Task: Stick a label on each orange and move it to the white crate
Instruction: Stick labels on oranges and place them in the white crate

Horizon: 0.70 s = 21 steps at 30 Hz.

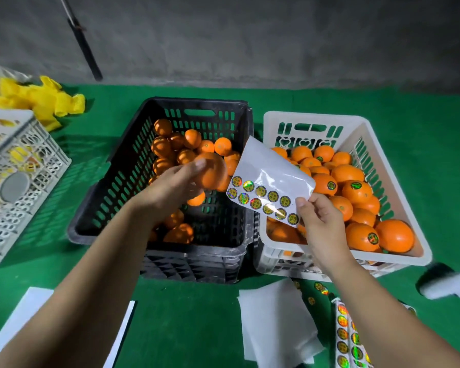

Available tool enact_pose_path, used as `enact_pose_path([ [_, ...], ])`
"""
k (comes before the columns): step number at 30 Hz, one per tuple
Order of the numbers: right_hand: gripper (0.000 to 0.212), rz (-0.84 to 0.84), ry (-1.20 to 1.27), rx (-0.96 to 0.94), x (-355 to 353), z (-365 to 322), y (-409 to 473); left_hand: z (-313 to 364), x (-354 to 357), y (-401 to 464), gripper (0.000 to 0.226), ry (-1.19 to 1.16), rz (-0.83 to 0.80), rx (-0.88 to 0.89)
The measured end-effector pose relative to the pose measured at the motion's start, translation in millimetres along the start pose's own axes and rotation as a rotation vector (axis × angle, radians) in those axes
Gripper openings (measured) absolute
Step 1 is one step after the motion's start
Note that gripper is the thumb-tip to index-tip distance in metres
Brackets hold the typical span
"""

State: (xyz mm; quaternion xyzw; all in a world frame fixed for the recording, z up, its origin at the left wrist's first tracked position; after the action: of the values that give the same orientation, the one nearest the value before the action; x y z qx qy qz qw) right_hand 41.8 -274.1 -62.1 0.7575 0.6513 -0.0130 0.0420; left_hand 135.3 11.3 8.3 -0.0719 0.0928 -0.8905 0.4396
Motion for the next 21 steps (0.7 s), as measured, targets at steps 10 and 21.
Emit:
enact_pose_path([
  [10, 0.031, 0.047, 0.227, 0.044, 0, -13, -44, -36, 85, -40, 0.088, -0.459, 0.040, 0.172],
  [21, 0.029, 0.078, -0.688, -0.440, 1, -120, -90, -40, 129, -66, 0.066, -0.404, -0.063, 0.317],
])
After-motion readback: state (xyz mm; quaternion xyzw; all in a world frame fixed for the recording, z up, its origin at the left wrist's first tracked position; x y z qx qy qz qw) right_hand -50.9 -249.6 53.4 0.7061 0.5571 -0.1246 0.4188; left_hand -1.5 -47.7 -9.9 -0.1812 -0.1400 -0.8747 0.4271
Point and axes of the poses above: each hand's wrist, its own y-axis towards the middle knuckle, its own x-axis out of the palm, z = x × y, the point moved 5 cm from there along y, towards the middle knuckle, and after that the axes turned 12 degrees about -z, right-handed, at the moved point
